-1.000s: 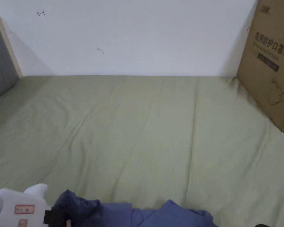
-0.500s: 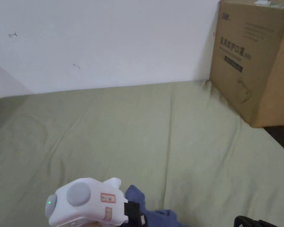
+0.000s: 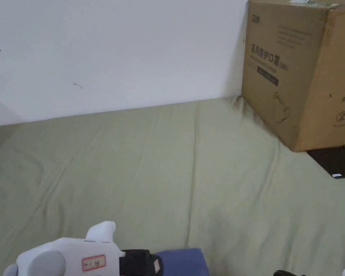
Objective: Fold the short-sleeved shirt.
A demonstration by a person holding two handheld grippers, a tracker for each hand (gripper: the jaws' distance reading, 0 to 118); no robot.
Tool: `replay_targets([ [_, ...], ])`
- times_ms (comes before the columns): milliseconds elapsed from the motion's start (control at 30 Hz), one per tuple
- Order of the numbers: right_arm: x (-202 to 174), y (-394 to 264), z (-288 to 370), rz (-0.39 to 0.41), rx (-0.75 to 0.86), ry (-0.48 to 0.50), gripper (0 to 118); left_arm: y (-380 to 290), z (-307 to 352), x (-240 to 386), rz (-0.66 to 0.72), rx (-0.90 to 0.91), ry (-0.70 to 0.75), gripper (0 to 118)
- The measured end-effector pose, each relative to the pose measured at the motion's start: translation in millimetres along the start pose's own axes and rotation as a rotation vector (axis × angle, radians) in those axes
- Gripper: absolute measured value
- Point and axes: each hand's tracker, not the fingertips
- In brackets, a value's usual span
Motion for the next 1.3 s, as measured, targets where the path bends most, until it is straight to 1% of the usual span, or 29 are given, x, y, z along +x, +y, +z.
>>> replay_targets([
  [33,0.1,-0.5,-0.7,-0.002,-0.003,0.0,0,-3.1,-3.4,7.3,-0.052,0.001,0.024,30],
  [67,0.0,-1.1,-1.0,-0.003,-0.007,0.0,0,-9.1,-11.2,12.7,-0.122,0.0,0.061,3],
  [133,-1.4,-1.9,-1.4,-0.001,-0.016,0.0,0,-15.3,-31.0,24.6,-0.213,-0.006,0.047,3],
  [233,-4.5,-3.9,1.4,0.017,-0.023,-0.006,0,-23.3,-72.4,40.0,-0.242,-0.055,0.032,3],
  [300,-6.6,-3.1,3.3,0.03,-0.039,-0.031,0,-31.2,-105.1,46.7,-0.268,-0.089,0.041,3],
  [367,-7.7,-1.4,5.7,0.022,-0.05,-0.034,0,-40.8,-132.4,51.4,-0.297,-0.156,0.026,3],
  [400,-7.5,-0.9,7.6,0.015,-0.053,-0.025,0,-45.7,-147.7,49.5,-0.272,-0.195,0.022,3],
  [467,-9.7,-0.8,8.7,0.026,-0.053,-0.027,0,-52.9,-161.1,43.7,-0.164,-0.247,-0.008,2],
  [500,-10.8,-0.9,8.8,0.042,-0.056,-0.035,0,-54.9,-158.5,43.4,-0.125,-0.22,-0.086,2],
  [567,-12.5,-1.8,7.9,0.057,-0.06,-0.038,0,-56.8,-156.7,42.8,-0.094,-0.237,-0.181,3],
  [633,-13.6,-2.2,7.8,0.05,-0.064,-0.028,0,-53.8,-138.1,36.1,-0.072,-0.223,-0.196,3],
  [667,-14.9,-0.9,9.0,0.035,-0.061,-0.005,0,-52.8,-123.6,34.6,-0.084,-0.145,-0.174,3],
  [700,-16.4,2.1,11.8,0.02,-0.041,0.053,0,-53.7,-99.8,35.3,-0.11,-0.054,-0.148,3],
  [767,-17.3,10.7,22.8,-0.011,0.034,0.227,0,-50.6,-48.7,33.9,-0.178,0.098,-0.095,3],
  [800,-21.9,18.1,28.9,-0.011,0.065,0.273,0,-49.6,-21.5,32.1,-0.187,0.169,-0.065,3],
  [867,-33.6,32.9,38.9,0.02,0.147,0.298,0,-47.5,31.3,27.9,-0.173,0.332,-0.032,3],
  [933,-47.5,48.5,48.8,0.07,0.242,0.26,0,-51.1,79.8,28.1,-0.181,0.514,-0.006,3],
  [1000,-64.2,62.4,56.6,0.11,0.348,0.201,0,-58.7,117.6,32.9,-0.218,0.717,0.1,3],
  [1033,-72.7,66.0,58.9,0.125,0.407,0.179,0,-63.2,130.0,35.8,-0.237,0.787,0.145,3],
  [1067,-82.5,66.5,61.4,0.155,0.485,0.11,0,-69.2,141.1,38.4,-0.265,0.863,0.189,3],
  [1100,-93.4,62.4,61.4,0.206,0.572,-0.012,0,-78.0,145.5,39.9,-0.313,0.938,0.213,3],
  [1133,-100.5,56.4,59.0,0.266,0.652,-0.106,0,-85.8,147.1,41.1,-0.361,1.002,0.246,3],
  [1167,-105.0,44.3,50.6,0.366,0.763,-0.195,0,-96.9,140.8,40.3,-0.448,1.072,0.318,3],
  [1200,-104.6,30.2,38.3,0.443,0.845,-0.291,0,-106.8,131.1,37.2,-0.539,1.148,0.428,2],
  [1233,-104.9,22.7,29.1,0.466,0.854,-0.368,0,-116.0,120.1,33.6,-0.581,1.179,0.535,2],
  [1267,-103.2,21.6,21.5,0.446,0.756,-0.376,0,-125.3,105.6,29.9,-0.547,1.155,0.625,2],
  [1300,-97.8,19.1,11.4,0.393,0.614,-0.323,0,-127.0,103.1,27.7,-0.486,1.114,0.603,2],
])
